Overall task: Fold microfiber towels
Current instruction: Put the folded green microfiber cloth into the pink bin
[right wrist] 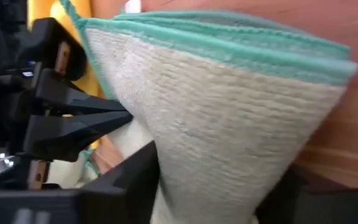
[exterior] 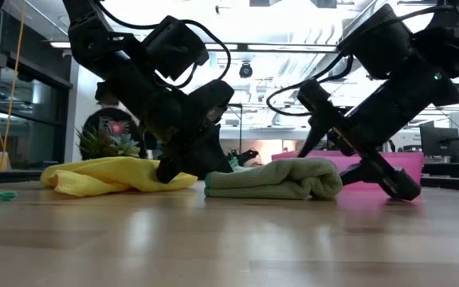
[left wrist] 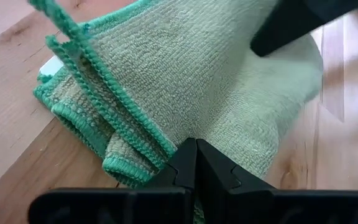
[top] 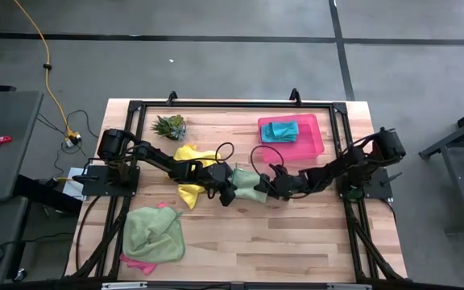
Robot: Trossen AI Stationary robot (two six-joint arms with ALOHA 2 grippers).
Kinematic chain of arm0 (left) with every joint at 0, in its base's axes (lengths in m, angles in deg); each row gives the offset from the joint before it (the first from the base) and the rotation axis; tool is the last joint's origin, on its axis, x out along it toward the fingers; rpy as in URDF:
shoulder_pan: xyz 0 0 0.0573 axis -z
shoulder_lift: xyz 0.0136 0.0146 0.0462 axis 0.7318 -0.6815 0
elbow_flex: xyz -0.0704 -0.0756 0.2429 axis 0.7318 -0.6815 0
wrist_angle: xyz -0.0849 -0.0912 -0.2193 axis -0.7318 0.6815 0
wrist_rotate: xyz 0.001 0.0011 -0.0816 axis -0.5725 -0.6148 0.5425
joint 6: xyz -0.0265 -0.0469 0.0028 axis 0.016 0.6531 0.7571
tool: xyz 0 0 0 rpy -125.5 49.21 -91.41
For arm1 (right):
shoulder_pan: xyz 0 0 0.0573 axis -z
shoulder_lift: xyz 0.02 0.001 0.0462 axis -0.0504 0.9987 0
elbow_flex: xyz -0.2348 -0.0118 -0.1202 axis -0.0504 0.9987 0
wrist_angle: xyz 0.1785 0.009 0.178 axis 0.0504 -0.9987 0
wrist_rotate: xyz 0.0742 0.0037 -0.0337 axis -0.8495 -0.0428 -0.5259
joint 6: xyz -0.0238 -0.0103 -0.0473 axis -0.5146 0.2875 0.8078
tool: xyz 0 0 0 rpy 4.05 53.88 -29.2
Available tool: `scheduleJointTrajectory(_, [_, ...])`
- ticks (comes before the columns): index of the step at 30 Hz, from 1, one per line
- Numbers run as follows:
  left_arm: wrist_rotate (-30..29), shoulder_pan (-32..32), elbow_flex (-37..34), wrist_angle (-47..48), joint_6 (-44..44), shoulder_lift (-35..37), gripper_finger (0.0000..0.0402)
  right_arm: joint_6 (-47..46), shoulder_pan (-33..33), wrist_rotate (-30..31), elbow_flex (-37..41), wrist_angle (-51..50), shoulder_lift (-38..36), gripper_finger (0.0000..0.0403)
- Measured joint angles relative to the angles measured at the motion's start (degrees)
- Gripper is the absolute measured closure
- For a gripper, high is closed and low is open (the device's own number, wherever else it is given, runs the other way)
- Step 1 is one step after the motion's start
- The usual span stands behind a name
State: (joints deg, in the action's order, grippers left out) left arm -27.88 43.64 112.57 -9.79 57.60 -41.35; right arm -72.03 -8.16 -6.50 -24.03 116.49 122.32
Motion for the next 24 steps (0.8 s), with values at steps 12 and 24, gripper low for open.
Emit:
scheduleJointTrajectory(12, [4.98,-1.52,-0.12,3.87,-6.13,2.55,0.0401,8.63,-0.09,0.00,0.12,-13.73,-13.38,0.0385])
scheduleJointTrajectory(24, [-0.51,-7.02,-0.02,5.35,-13.83,27.51,0.0401,17.25,4.24,-1.82,-2.58,-46.89,-49.50,0.0399])
